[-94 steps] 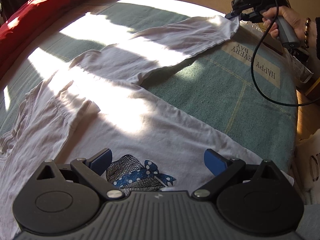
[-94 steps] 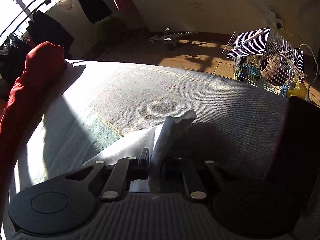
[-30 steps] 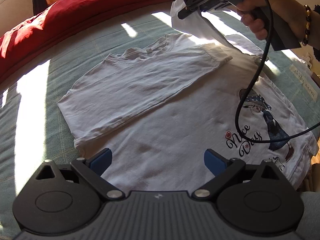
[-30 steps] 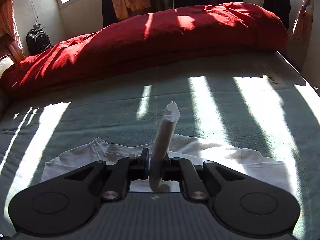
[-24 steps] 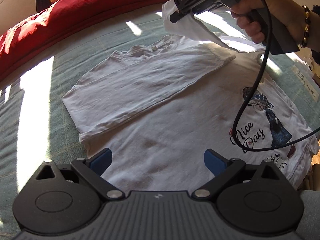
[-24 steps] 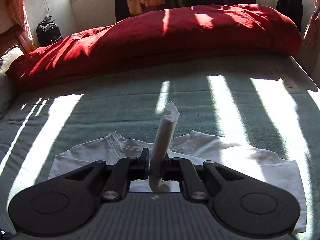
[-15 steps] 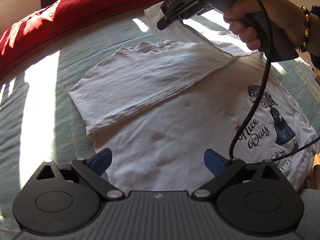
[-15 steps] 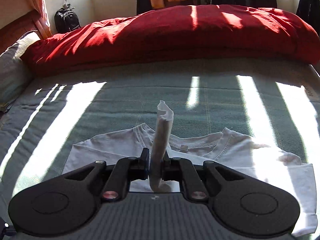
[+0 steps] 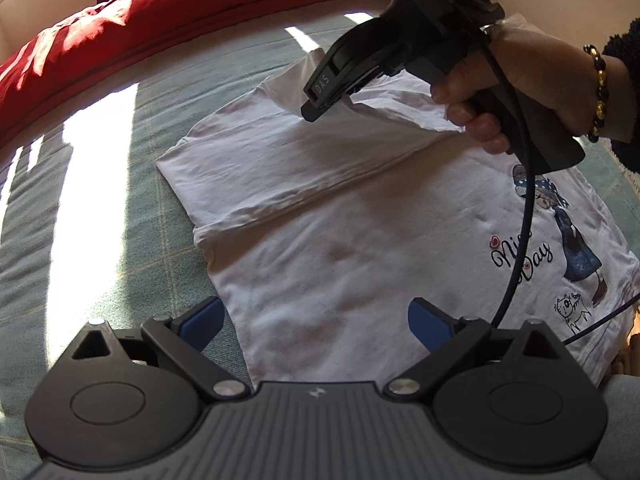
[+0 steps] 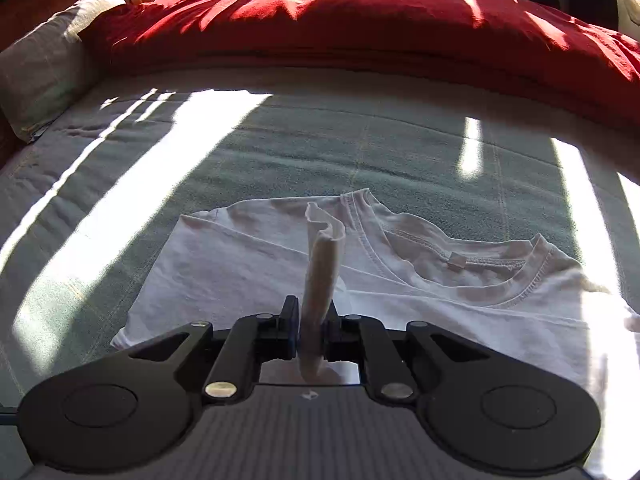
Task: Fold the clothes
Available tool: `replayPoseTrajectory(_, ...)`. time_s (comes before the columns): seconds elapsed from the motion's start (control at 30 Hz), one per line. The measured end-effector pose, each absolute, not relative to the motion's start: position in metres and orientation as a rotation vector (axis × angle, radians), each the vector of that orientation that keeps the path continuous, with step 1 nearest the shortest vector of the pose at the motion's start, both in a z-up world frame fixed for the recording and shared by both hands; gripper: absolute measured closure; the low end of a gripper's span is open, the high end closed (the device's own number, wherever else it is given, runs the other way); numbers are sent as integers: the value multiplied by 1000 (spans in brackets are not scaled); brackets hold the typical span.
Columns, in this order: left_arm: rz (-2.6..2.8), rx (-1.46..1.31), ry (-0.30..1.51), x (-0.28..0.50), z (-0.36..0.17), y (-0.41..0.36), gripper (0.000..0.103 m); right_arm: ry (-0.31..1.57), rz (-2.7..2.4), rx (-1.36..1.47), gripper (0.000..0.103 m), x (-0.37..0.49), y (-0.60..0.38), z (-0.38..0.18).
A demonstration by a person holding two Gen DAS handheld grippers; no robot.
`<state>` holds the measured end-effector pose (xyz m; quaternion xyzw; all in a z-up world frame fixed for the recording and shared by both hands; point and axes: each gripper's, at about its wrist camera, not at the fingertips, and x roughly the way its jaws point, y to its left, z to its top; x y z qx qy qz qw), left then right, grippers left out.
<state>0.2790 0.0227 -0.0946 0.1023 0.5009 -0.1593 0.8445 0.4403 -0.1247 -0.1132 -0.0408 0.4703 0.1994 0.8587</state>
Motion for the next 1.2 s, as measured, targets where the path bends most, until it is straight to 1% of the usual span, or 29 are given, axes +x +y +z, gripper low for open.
replayPoseTrajectory(0.27,-322,212,1059,279,-95,27,5,1021,449,-135,89,437,-109,-133)
replayPoseTrajectory(0.3,-320,210,1060,279,-96,28,5,1025,453,-141,86,436,-107,-135)
replayPoseTrajectory(0.33,-318,208,1060,280,-96,29,5,1030,461,-128,80,436,-107,-136)
replayPoseTrajectory(0.43,-310,204,1045,280,-95,32,5,1046,488,-86,60,436,-111,-135)
replayPoseTrajectory(0.53,-301,182,1032,282,-92,36,5,1055,518,-56,49,431,-120,-127)
replayPoseTrajectory(0.6,-293,160,1025,285,-90,40,5,1051,551,-22,47,426,-129,-119)
replayPoseTrajectory(0.63,-290,145,1023,287,-89,42,5,1046,565,-12,43,423,-133,-114)
replayPoseTrajectory(0.67,-285,130,1023,290,-88,44,5,1034,578,-3,41,420,-139,-109)
replayPoseTrajectory(0.83,-277,-23,1038,313,-83,53,7,1012,530,0,39,413,-177,-94)
replayPoseTrajectory(0.9,-287,-130,1045,330,-84,55,16,1019,493,9,39,412,-193,-95)
replayPoseTrajectory(0.97,-287,-252,1055,352,-88,56,39,1025,450,26,39,409,-209,-98)
replayPoseTrajectory(1.03,-262,-398,1070,378,-100,61,47,1033,404,47,39,406,-226,-103)
replayPoseTrajectory(1.1,-223,-539,1084,402,-117,71,47,1037,377,71,39,400,-240,-105)
replayPoseTrajectory(1.2,-162,-625,1116,429,-141,79,47,1046,345,106,39,392,-259,-107)
